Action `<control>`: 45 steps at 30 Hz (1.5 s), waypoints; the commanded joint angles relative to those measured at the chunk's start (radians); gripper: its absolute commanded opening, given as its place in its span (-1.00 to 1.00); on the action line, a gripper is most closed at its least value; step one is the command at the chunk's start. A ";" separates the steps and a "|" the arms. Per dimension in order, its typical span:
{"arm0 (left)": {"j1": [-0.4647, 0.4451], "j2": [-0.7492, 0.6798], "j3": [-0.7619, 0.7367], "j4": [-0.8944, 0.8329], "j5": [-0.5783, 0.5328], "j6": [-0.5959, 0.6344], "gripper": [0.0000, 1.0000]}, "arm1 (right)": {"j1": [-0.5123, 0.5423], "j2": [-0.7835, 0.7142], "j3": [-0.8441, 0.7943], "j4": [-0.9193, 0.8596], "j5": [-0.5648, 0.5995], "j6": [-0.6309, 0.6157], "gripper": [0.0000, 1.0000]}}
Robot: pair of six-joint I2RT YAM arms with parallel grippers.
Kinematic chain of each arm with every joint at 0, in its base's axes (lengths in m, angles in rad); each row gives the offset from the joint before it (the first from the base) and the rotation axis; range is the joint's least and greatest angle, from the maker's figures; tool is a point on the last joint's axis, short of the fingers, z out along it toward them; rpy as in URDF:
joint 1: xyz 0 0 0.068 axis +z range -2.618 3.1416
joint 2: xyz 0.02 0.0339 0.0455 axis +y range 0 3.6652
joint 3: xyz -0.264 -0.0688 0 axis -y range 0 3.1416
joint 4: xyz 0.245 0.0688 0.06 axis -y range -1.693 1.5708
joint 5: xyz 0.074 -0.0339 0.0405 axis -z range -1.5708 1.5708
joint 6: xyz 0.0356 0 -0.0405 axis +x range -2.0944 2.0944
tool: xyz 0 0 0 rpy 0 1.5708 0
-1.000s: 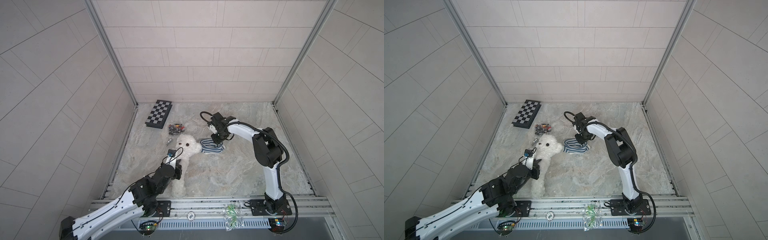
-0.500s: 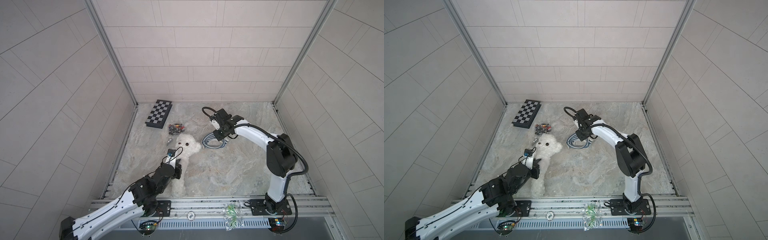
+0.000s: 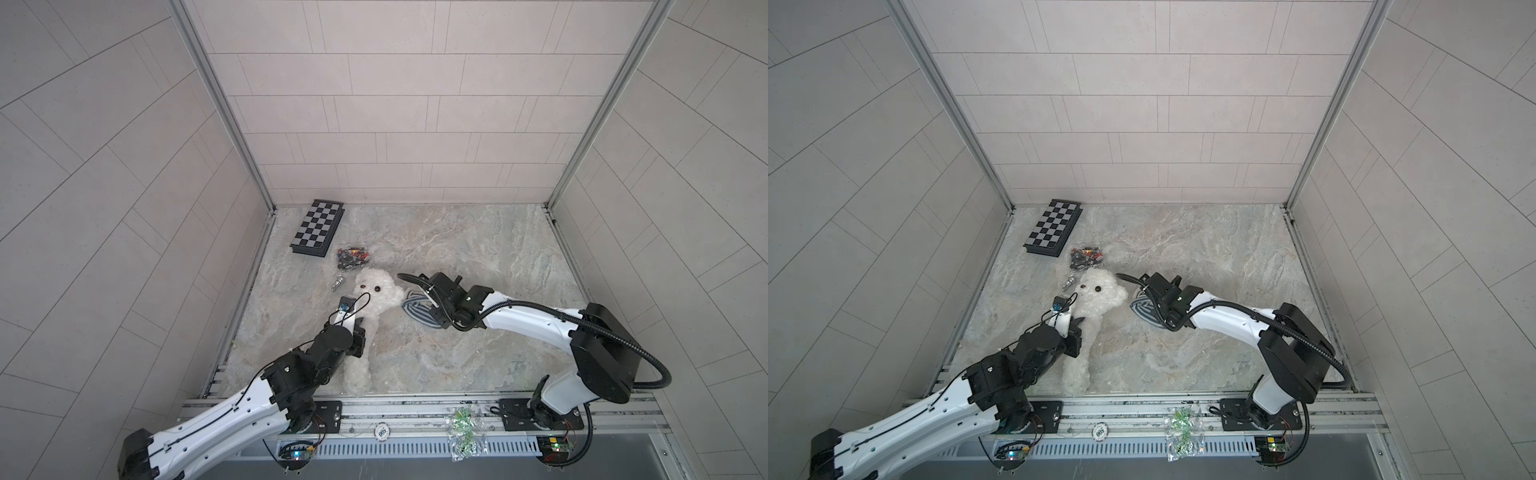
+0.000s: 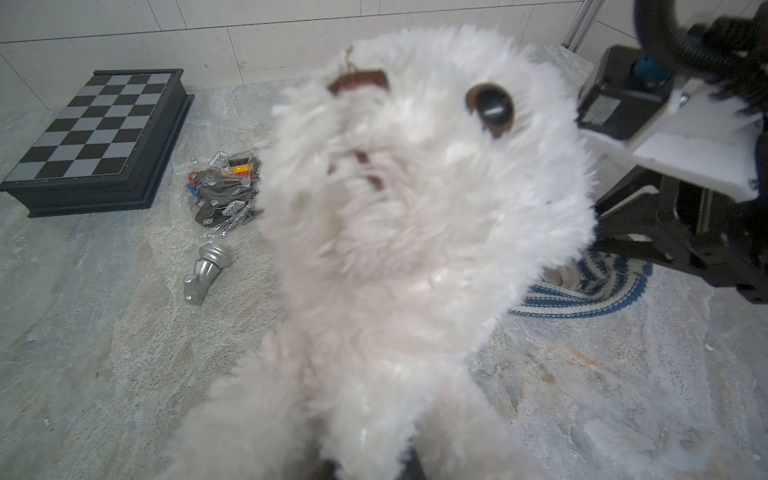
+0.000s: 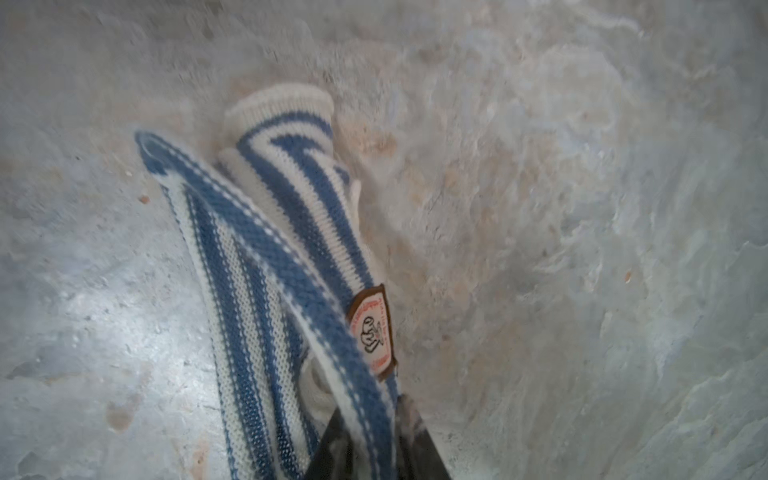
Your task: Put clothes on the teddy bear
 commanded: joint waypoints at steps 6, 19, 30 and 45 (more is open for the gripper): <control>0.005 0.036 0.084 -0.063 0.039 0.004 -1.00 | 0.006 -0.078 0.003 0.036 -0.145 0.128 -0.11; -0.012 0.047 0.125 -0.179 0.187 -0.050 -1.00 | 0.004 0.043 0.124 -0.029 -0.121 0.096 -0.49; -0.110 0.261 0.167 -0.122 0.215 0.006 -1.00 | -0.051 -0.011 0.151 -0.005 -0.130 0.050 -1.00; -0.110 0.399 0.153 -0.048 0.285 0.034 -1.00 | -0.064 -0.001 0.141 -0.008 -0.216 0.009 -0.23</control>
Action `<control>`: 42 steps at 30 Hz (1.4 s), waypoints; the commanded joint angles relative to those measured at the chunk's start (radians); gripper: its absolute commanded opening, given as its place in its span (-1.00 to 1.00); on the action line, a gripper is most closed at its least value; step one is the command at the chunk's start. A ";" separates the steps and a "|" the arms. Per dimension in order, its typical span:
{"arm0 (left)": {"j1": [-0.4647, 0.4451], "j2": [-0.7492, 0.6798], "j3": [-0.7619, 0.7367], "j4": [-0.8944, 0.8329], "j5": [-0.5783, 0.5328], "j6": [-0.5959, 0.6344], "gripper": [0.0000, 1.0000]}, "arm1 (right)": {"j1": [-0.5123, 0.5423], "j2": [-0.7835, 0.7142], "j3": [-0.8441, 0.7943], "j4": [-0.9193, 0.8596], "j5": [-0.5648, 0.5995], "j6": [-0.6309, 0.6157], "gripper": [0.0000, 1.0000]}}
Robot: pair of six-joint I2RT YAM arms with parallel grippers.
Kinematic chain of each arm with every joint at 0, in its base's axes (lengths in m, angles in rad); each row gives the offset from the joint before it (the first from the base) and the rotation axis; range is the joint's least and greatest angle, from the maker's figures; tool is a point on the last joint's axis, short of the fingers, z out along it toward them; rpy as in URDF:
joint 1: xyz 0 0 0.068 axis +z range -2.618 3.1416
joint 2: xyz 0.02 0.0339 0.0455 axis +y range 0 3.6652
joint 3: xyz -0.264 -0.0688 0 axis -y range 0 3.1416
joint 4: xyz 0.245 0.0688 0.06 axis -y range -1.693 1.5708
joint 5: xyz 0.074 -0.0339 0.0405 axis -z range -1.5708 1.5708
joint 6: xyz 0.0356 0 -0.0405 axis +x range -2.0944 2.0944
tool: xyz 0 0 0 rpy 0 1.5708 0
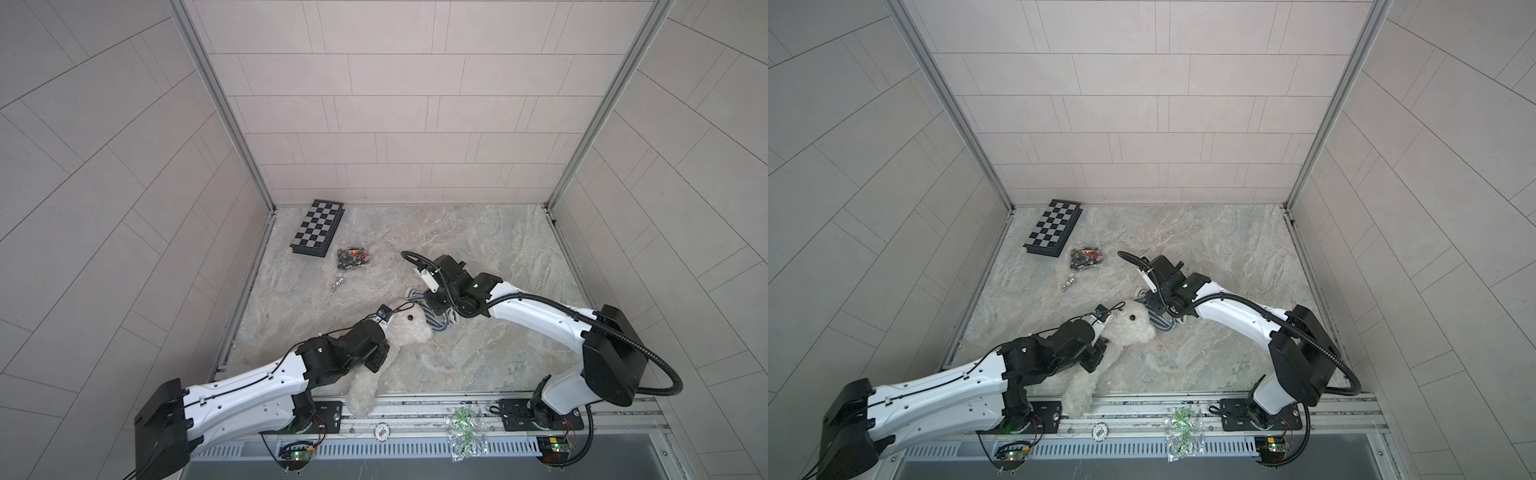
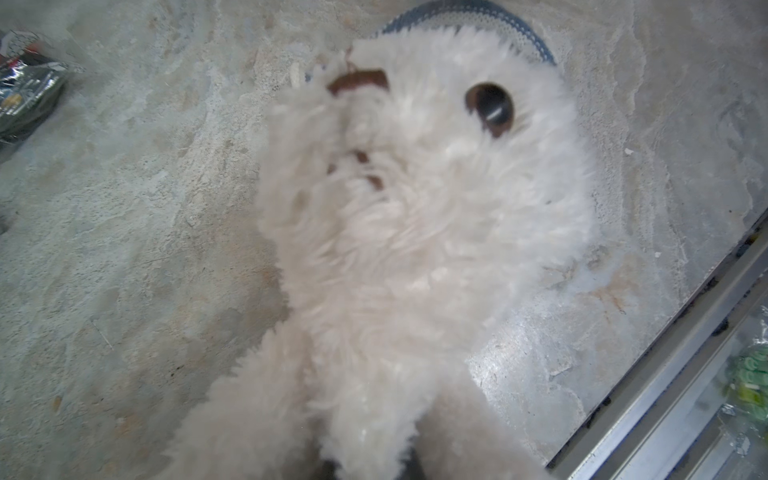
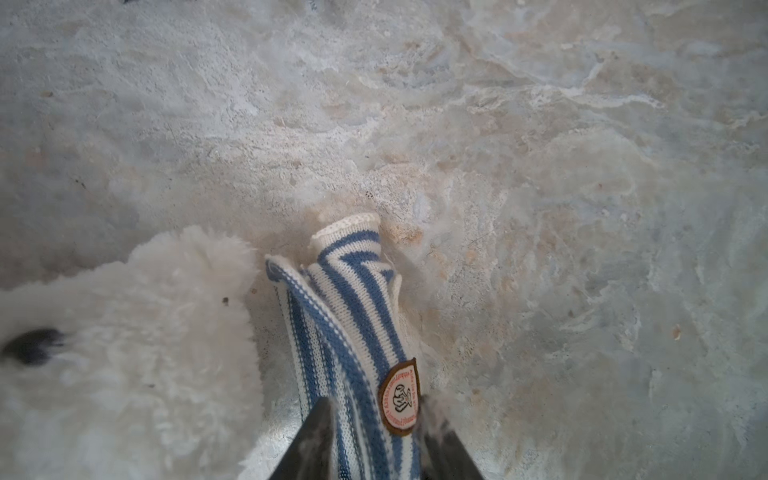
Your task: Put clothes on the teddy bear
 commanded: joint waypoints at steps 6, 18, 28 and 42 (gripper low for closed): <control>-0.003 0.064 0.008 0.100 0.037 0.033 -1.00 | -0.028 0.077 0.027 -0.015 -0.031 -0.003 -0.42; -0.005 0.133 0.016 0.158 0.060 0.085 -1.00 | -0.030 0.043 0.036 -0.046 -0.091 -0.001 -0.99; -0.012 0.153 -0.057 0.348 0.088 0.122 -1.00 | -0.022 -0.073 -0.100 0.098 -0.305 0.028 -1.00; 0.015 0.297 -0.037 0.355 -0.039 0.019 -1.00 | 0.035 -0.153 -0.164 0.062 -0.356 0.067 -1.00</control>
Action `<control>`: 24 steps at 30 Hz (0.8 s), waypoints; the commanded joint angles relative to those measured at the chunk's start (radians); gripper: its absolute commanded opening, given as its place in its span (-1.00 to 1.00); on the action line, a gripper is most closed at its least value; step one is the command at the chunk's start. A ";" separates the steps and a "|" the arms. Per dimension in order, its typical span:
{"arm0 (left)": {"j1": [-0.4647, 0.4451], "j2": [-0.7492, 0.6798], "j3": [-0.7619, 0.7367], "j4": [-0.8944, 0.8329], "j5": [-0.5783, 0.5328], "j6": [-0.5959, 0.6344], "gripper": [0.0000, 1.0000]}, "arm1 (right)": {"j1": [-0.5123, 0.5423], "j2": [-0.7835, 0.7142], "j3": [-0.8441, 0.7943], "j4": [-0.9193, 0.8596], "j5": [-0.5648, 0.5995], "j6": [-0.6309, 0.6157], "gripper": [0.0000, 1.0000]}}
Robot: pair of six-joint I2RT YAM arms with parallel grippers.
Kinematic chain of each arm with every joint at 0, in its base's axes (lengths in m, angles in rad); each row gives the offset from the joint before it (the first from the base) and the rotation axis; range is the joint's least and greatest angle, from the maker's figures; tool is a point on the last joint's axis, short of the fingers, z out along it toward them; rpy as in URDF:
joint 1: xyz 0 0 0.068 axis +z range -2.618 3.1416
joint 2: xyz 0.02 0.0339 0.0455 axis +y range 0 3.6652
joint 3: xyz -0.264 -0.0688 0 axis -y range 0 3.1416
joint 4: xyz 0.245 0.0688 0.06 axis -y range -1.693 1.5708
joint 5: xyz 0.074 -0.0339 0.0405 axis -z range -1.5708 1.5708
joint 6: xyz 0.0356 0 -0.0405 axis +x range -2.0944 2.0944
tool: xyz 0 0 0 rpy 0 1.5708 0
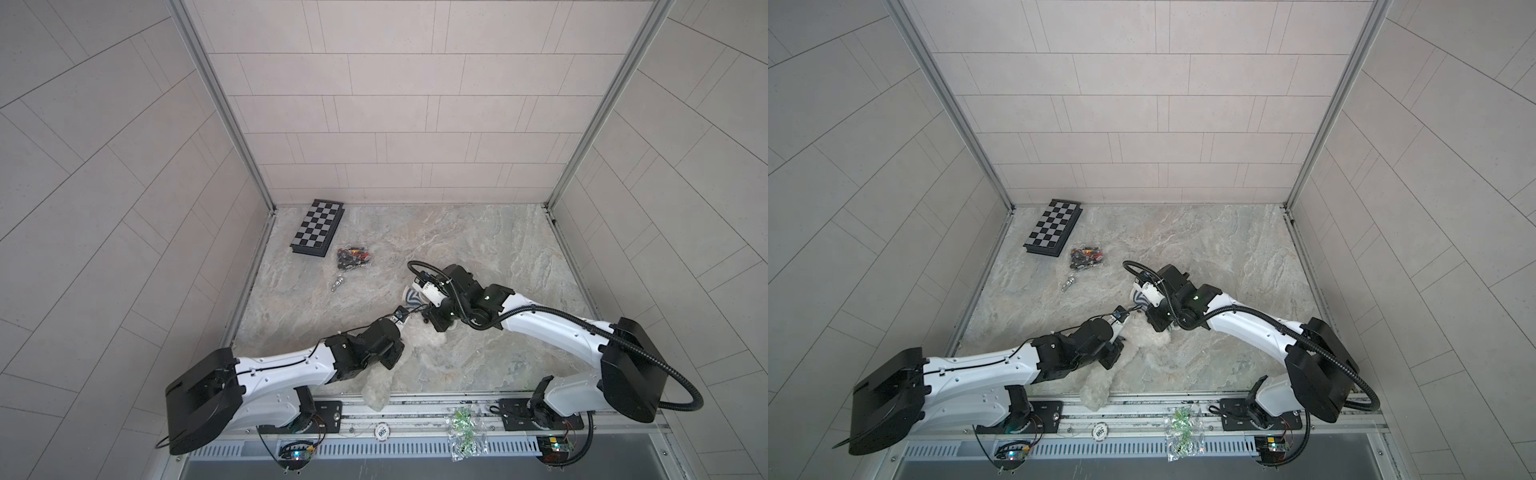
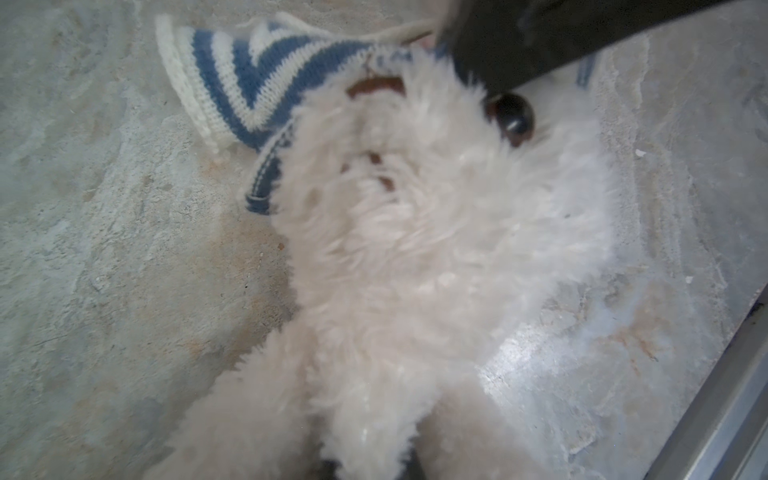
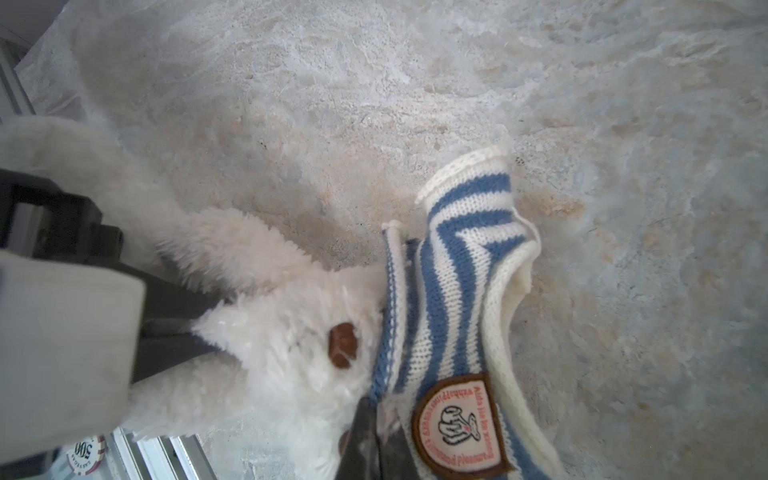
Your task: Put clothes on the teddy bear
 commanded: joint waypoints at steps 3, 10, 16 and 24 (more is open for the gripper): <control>0.008 0.018 -0.033 0.100 -0.045 -0.029 -1.00 | 0.022 -0.033 -0.024 0.006 -0.038 0.045 -1.00; -0.041 -0.095 -0.166 0.326 -0.143 0.023 -1.00 | 0.077 -0.071 0.020 -0.023 -0.004 0.065 -0.96; -0.110 -0.208 -0.216 0.429 -0.325 0.131 -1.00 | 0.126 -0.141 0.084 -0.072 0.051 0.047 -0.89; -0.146 -0.304 -0.226 0.576 -0.387 0.285 -1.00 | 0.187 -0.247 0.150 -0.112 0.147 0.009 -0.80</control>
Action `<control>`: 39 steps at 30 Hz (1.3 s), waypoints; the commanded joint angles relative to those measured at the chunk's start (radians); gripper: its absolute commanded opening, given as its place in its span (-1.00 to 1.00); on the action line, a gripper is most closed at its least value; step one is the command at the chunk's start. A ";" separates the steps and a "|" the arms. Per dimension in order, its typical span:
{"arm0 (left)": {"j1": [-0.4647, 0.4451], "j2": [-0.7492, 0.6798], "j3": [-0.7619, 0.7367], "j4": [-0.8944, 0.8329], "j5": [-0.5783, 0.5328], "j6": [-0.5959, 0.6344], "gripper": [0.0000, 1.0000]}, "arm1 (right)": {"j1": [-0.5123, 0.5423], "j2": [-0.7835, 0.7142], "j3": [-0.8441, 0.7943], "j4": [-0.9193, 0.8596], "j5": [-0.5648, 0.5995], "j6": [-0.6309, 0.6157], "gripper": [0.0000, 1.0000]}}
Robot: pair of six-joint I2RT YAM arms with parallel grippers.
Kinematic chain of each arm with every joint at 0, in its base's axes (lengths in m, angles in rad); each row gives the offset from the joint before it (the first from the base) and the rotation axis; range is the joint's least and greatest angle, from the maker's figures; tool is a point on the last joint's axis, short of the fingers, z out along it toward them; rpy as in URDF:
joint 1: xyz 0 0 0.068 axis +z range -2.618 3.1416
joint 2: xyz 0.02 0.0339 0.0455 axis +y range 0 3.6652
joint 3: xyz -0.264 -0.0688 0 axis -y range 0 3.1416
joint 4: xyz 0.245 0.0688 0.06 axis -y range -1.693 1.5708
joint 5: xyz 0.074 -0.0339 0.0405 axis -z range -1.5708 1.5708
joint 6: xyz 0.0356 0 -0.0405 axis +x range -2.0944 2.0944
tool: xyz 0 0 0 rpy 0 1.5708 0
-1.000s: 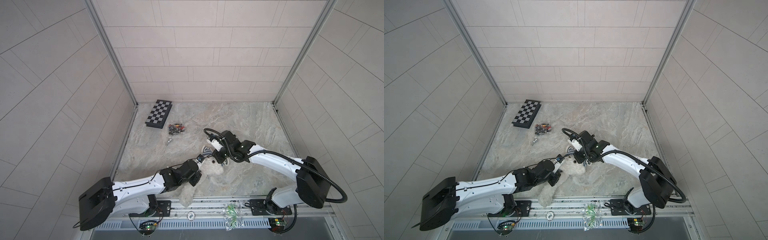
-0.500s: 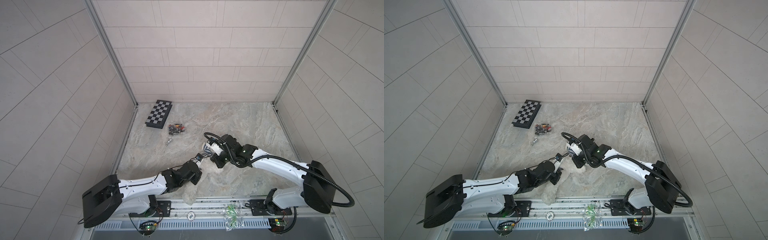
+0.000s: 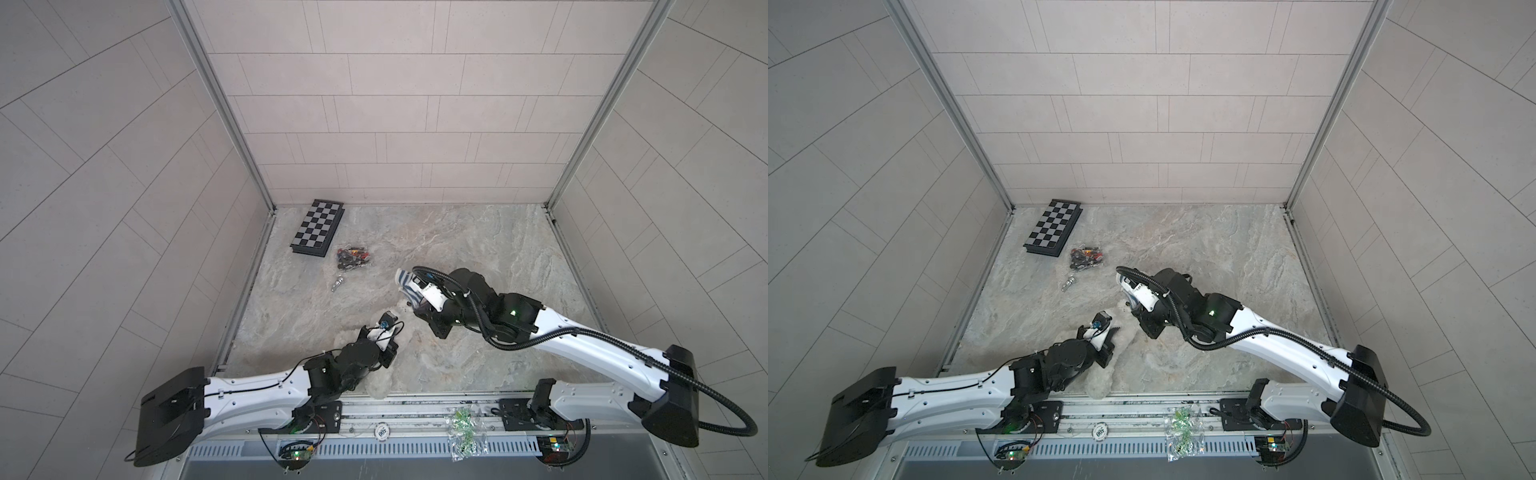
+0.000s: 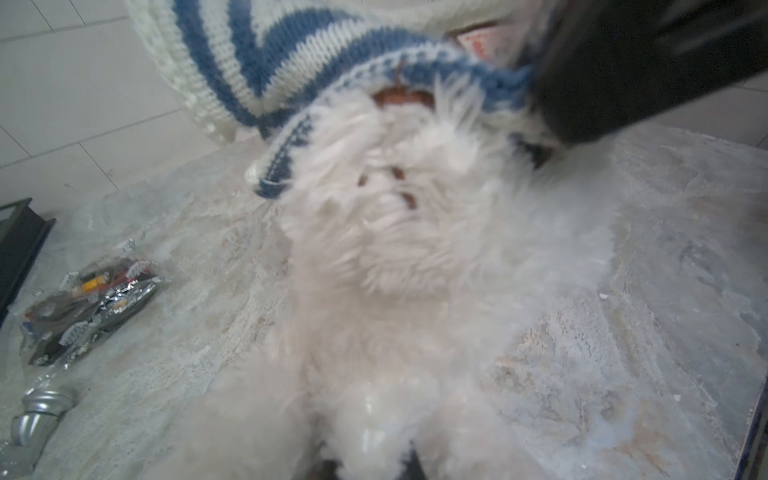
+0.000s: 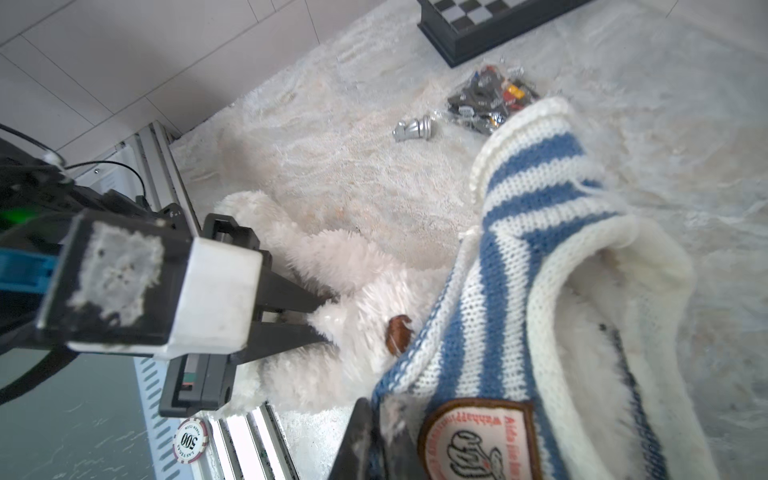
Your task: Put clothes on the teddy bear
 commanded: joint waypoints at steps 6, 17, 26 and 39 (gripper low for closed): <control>-0.009 -0.037 0.026 0.212 -0.080 0.168 -1.00 | 0.035 -0.058 0.120 -0.114 0.120 -0.064 -0.75; -0.051 -0.002 0.051 0.348 -0.160 0.277 -1.00 | 0.094 -0.082 0.224 -0.199 0.210 -0.116 -0.57; -0.056 0.038 0.087 0.388 -0.187 0.375 -1.00 | 0.116 -0.122 0.379 -0.333 0.301 -0.100 -0.34; -0.107 0.082 0.111 0.403 -0.203 0.433 -1.00 | -0.222 0.088 0.699 -0.607 0.151 -0.069 -0.36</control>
